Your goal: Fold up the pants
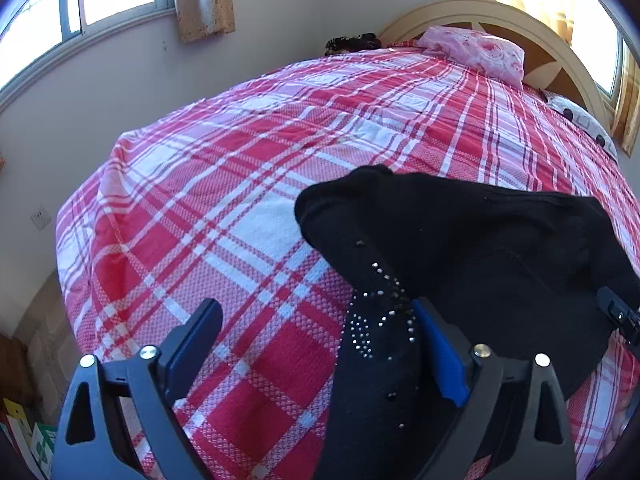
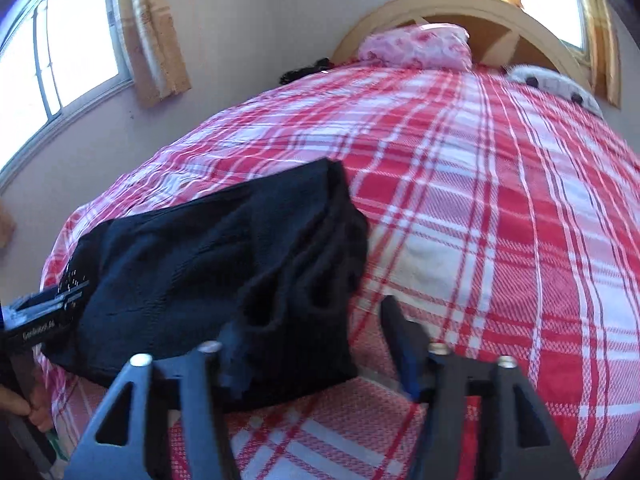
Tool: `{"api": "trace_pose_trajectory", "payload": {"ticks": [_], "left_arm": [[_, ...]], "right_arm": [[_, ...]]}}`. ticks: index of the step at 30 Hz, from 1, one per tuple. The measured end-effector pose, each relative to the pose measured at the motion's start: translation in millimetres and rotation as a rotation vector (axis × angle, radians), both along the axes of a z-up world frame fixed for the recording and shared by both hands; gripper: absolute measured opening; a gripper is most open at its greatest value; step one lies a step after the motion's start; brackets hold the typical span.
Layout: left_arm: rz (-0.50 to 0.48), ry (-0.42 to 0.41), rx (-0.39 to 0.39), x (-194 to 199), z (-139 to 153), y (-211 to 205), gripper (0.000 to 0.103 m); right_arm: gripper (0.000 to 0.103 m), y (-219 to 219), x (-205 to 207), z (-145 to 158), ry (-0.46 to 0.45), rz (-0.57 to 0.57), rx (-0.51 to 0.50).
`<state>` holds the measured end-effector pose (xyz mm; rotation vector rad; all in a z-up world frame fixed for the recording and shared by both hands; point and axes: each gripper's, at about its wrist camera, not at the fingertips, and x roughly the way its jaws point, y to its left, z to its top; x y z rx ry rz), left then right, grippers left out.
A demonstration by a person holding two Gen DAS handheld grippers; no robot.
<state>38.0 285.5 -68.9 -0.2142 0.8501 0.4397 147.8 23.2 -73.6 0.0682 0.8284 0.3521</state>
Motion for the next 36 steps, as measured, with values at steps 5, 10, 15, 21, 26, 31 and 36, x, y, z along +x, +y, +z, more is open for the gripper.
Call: {"api": "trace_pose_trajectory", "payload": {"ticks": [5, 10, 15, 21, 26, 31, 36], "left_arm": [[-0.001, 0.001, 0.054, -1.0, -1.1, -7.9, 0.100], [0.018, -0.002, 0.024, -0.9, -3.3, -2.3, 0.102], [0.010, 0.003, 0.049, 0.4, -2.7, -5.8, 0.103], [-0.023, -0.045, 0.071, -10.8, 13.0, 1.3, 0.103], [-0.019, -0.102, 0.054, -24.3, 33.9, 24.0, 0.103], [-0.031, -0.197, 0.117, -26.2, 74.2, 29.2, 0.103], [-0.133, -0.200, 0.015, 1.5, 83.2, 24.3, 0.096]], "right_arm": [[0.072, -16.4, -4.2, -3.4, 0.034, -0.018, 0.085], [0.072, -23.0, -37.5, 22.6, -0.127, -0.106, 0.050], [0.026, 8.0, -58.3, 55.7, -0.287, -0.001, -0.052], [0.016, 38.5, -28.2, 22.0, -0.106, 0.095, -0.111], [0.016, 31.4, -28.2, 9.3, -0.059, 0.107, -0.055], [0.016, 26.5, -31.7, 6.4, -0.067, 0.109, -0.023], [0.017, 27.6, -30.4, 6.5, -0.071, 0.110, -0.022]]}}
